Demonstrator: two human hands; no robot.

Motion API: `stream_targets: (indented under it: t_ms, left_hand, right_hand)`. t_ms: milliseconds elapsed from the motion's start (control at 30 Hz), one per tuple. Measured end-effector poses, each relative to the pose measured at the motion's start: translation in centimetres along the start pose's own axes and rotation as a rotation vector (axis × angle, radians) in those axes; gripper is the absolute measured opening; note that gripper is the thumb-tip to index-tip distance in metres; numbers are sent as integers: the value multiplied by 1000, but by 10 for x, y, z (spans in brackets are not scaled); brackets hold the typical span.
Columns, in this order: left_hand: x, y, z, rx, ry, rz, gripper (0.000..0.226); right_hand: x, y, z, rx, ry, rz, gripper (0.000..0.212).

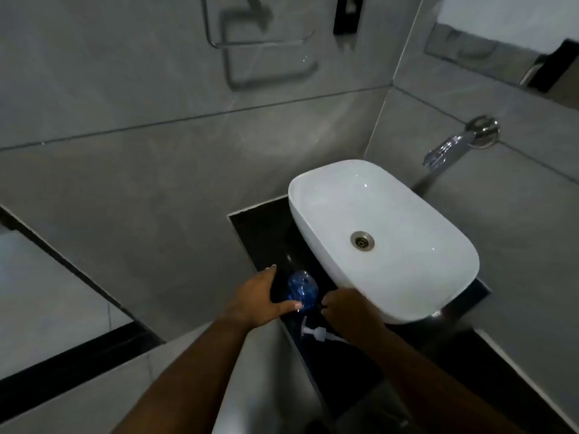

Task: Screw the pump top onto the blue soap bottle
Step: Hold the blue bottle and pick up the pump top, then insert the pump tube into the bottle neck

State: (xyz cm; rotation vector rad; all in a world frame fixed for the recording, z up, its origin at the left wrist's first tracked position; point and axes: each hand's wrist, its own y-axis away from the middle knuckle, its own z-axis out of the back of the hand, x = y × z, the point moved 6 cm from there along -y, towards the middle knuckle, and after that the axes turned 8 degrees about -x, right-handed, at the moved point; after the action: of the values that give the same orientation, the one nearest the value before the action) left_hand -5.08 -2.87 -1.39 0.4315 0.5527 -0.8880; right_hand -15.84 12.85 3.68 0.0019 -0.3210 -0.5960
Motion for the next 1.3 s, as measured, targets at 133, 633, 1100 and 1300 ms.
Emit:
stream_targets:
  t_ms: [133, 633, 1100, 1300]
  left_hand:
    - [-8, -5, -12, -15, 90, -33, 115]
    - [-8, -20, -25, 12, 16, -64, 97]
    - [-19, -23, -24, -37, -162, -217, 109]
    - [-25, -31, -26, -79, -225, -273, 108]
  right_hand:
    - [-4, 5, -33, 138, 73, 1, 20]
    - [-11, 2, -41, 27, -56, -67, 25]
    - [7, -10, 107, -566, -565, -68, 21]
    - [19, -19, 107, -585, -629, 11, 24]
